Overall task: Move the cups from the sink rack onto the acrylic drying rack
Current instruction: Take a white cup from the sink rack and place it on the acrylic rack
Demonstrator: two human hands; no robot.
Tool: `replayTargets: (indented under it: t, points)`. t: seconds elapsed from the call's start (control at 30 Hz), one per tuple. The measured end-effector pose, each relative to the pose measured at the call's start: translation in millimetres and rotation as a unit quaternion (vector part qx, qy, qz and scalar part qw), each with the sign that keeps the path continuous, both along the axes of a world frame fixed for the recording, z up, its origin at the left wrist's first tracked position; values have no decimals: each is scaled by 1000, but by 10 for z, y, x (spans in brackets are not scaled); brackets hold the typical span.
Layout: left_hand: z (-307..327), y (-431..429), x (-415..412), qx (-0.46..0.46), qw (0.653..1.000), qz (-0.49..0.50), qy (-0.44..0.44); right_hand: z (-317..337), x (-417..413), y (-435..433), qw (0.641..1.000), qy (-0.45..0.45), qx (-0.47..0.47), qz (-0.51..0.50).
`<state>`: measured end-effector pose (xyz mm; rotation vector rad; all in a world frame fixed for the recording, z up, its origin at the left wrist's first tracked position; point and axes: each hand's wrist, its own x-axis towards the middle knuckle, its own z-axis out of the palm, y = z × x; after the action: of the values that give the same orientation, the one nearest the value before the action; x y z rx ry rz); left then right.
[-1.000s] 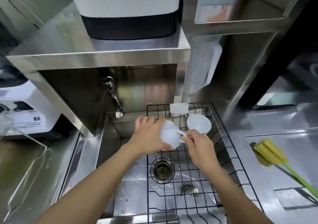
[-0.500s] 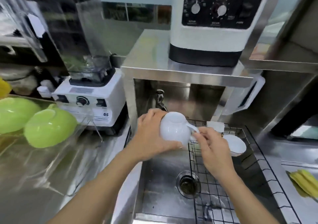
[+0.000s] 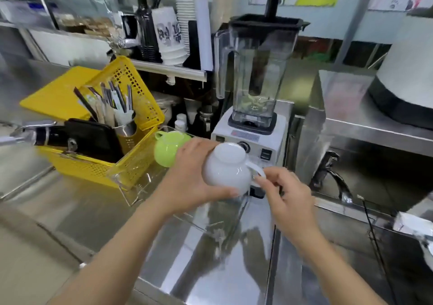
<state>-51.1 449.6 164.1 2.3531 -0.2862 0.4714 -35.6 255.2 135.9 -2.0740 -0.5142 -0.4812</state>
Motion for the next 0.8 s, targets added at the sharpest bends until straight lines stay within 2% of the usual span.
replayTargets:
  t: [0.2,0.43,0.8]
  points:
    - [-91,889,-130,-7,999,21,47,-8,-2,823,994,15,-86,64]
    - [-338,1380,-42,-42,994,32,92,-65,96,1315,979,27,-182,90]
    - [-501,1692,7,-90,988,37,119,-128,168,1652,975,78,-178,113]
